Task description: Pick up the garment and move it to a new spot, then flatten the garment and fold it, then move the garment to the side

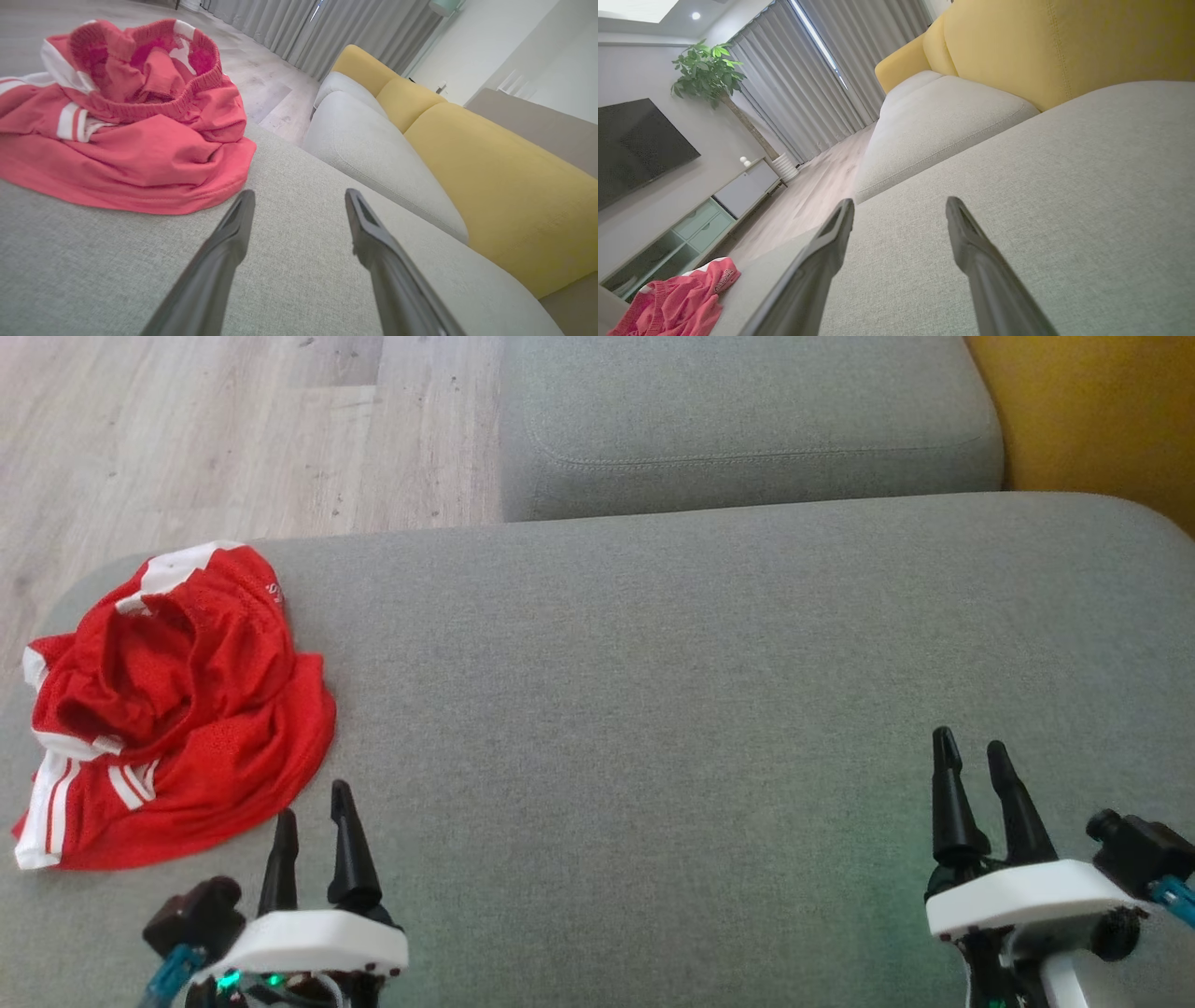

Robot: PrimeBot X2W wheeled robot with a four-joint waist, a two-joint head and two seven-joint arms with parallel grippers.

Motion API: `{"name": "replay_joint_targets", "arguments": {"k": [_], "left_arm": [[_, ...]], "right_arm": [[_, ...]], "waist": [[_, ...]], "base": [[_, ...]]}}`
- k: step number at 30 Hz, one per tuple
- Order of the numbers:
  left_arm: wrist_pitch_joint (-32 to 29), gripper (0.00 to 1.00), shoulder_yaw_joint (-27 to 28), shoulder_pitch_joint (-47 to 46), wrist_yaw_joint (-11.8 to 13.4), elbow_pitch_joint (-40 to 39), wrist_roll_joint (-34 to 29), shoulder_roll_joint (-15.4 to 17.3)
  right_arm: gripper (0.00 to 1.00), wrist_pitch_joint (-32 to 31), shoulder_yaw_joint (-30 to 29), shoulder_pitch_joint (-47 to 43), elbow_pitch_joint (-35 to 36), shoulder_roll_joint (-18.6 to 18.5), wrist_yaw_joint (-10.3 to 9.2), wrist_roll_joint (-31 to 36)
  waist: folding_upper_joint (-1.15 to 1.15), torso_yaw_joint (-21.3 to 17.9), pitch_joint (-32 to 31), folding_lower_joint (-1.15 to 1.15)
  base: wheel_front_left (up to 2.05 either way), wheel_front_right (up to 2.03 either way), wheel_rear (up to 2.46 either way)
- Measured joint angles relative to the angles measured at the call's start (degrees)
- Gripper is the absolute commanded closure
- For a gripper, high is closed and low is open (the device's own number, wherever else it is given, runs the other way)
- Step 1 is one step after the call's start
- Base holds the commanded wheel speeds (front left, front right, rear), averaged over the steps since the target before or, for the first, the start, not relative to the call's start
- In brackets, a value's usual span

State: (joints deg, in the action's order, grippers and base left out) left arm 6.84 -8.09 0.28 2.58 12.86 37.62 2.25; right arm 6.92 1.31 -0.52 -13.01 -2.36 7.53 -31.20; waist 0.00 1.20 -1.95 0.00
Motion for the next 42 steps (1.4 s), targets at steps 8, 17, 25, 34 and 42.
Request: {"name": "replay_joint_targets", "arguments": {"k": [8, 17, 25, 34, 42], "left_arm": [[1.6, 0.00, -1.2, 0.0, 0.5, 0.4, -5.9, 0.0], [2.9, 0.00, -1.7, 0.0, 1.0, 0.9, -11.3, 0.1], [4.4, 0.00, -2.5, 0.0, 1.9, 1.6, -16.6, 0.1], [5.5, 0.00, -3.5, 0.1, 2.8, 1.9, -21.9, 0.1], [6.9, 0.00, -3.8, 0.6, 3.6, 2.3, -27.3, 0.2]], "right_arm": [[0.00, 1.4, 0.1, 0.0, -0.4, 0.0, 0.00, 6.2], [0.00, 2.7, 0.6, 0.0, -1.0, 0.0, 0.00, 13.1], [0.00, 4.2, 0.7, -0.1, -2.3, 0.0, 0.00, 19.4], [0.00, 5.3, -0.2, -0.2, -3.7, 0.0, 0.01, 24.8], [0.00, 6.8, -0.3, -0.2, -5.1, 0.0, 0.00, 29.5]], "waist": [[0.00, 0.4, -0.4, 0.00], [0.00, 0.6, -1.0, 0.00], [0.00, 0.2, -1.7, 0.00], [0.00, 0.4, -2.3, 0.00], [0.00, 0.4, -2.9, 0.00]], "base": [[0.00, 0.00, 0.00], [0.00, 0.00, 0.00], [0.00, 0.00, 0.00], [0.00, 0.00, 0.00], [0.00, 0.00, 0.00]]}}
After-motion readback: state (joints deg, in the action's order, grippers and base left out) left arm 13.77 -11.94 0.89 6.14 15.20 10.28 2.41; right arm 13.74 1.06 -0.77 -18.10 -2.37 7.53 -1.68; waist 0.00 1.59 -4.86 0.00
